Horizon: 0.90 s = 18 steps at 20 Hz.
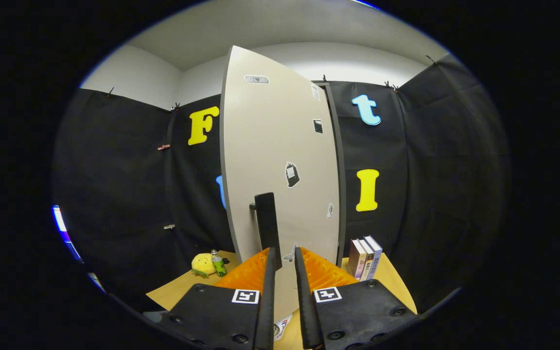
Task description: Open the shoe cabinet door, grab the shoes and put them into the shoe cabinet, then close the shoe cabinet door.
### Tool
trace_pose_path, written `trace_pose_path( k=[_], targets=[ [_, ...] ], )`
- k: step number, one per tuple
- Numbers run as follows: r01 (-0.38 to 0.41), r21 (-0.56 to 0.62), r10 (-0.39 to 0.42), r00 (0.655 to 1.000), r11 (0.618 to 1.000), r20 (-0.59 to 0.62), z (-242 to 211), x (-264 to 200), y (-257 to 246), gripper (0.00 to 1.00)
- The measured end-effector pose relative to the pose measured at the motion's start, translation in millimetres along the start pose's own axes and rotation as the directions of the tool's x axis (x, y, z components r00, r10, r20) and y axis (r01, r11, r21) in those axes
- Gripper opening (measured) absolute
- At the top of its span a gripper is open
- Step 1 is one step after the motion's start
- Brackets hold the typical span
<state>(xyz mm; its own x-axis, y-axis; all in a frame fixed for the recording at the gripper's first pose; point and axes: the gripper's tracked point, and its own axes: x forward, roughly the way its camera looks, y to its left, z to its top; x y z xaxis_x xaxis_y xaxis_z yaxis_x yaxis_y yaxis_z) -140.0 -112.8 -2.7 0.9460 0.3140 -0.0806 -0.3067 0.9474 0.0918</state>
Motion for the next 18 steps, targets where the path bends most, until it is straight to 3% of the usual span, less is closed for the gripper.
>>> trace_pose_path(
  k=[6,15,18],
  targets=[
    [0.009,-0.003,-0.009,1.000,1.000,0.005,0.7,32.6,17.7,0.26],
    [0.120,-0.001,-0.120,0.993,0.993,0.016,0.3,55.5,10.5,0.26],
    [0.141,-0.010,-0.141,0.990,0.990,0.023,1.5,53.8,8.1,0.31]
  ],
)
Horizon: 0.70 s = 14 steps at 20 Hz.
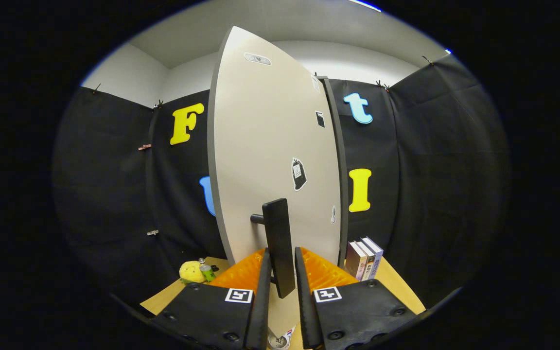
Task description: Open the shoe cabinet door, grab the shoes and put them into the shoe cabinet, then close the shoe cabinet door.
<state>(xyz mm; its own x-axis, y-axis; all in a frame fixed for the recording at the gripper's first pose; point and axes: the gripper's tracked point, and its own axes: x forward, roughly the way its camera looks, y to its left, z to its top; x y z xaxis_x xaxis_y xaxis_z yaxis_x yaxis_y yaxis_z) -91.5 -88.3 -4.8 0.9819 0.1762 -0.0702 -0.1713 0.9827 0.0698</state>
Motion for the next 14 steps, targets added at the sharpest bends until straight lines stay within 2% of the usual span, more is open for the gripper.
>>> trace_pose_path(
  k=[3,14],
  targets=[
    [0.034,-0.026,-0.034,0.999,0.999,0.007,1.6,-4.1,-5.5,0.31],
    [0.107,0.014,-0.107,0.994,0.994,0.010,9.8,-34.6,-56.1,0.29]
  ],
)
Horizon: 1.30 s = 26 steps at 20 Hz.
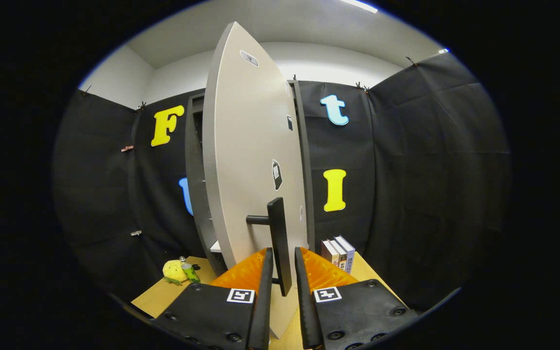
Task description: Open the shoe cabinet door, grab the shoes and put them into the shoe cabinet, then close the shoe cabinet door.
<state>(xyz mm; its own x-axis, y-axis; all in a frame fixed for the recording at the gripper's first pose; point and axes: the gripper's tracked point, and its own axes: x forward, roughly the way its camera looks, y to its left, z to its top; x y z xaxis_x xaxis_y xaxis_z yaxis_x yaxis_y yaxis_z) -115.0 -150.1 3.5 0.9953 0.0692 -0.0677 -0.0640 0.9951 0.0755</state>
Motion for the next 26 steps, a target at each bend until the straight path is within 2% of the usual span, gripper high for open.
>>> trace_pose_path(
  k=[2,4,6,10,13,17,21,26],
  targets=[
    [0.014,-0.023,-0.013,1.000,1.000,0.018,5.4,-11.0,-9.1,0.28],
    [0.065,-0.050,-0.063,0.997,0.997,0.036,12.3,-25.8,-32.2,0.27],
    [0.079,-0.052,-0.075,0.995,0.996,0.063,20.6,-49.5,-50.6,0.25],
    [0.077,-0.053,-0.073,0.995,0.996,0.071,19.8,-63.3,-60.0,0.26],
    [0.022,-0.034,-0.021,0.999,0.999,0.031,3.7,-63.0,-47.4,0.26],
    [-0.096,-0.023,0.095,0.995,0.995,-0.041,-32.1,-50.1,-5.6,0.26],
    [-0.191,0.008,0.190,0.971,0.982,-0.148,-88.8,-32.1,35.7,0.26],
    [-0.250,0.030,0.248,0.929,0.968,-0.274,-176.0,-16.0,72.1,0.26]
  ],
)
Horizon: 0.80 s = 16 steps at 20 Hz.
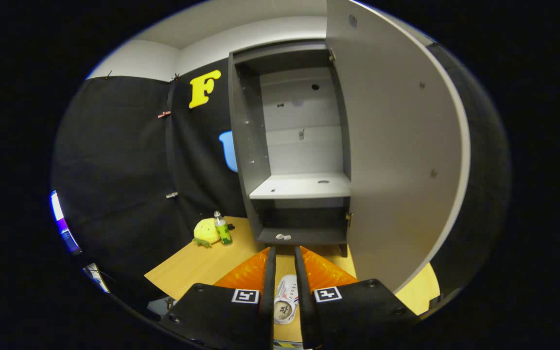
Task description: Open the shoe cabinet door, grab the shoes and put them into the shoe cabinet, then close the shoe cabinet door.
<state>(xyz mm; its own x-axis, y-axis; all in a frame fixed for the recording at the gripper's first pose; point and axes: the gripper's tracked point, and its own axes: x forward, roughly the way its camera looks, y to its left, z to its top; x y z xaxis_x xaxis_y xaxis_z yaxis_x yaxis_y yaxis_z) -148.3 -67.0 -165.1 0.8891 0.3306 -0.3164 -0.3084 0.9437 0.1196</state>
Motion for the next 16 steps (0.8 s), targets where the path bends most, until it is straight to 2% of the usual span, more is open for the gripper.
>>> trace_pose_path(
  k=[7,13,16],
  targets=[
    [0.014,-0.022,-0.018,0.981,1.000,-0.193,-131.9,62.1,18.2,0.26],
    [0.082,0.006,-0.074,0.935,0.997,-0.347,-228.7,88.1,13.7,0.26],
    [0.110,0.005,-0.099,0.911,0.994,-0.402,-262.1,99.3,7.5,0.26]
  ],
)
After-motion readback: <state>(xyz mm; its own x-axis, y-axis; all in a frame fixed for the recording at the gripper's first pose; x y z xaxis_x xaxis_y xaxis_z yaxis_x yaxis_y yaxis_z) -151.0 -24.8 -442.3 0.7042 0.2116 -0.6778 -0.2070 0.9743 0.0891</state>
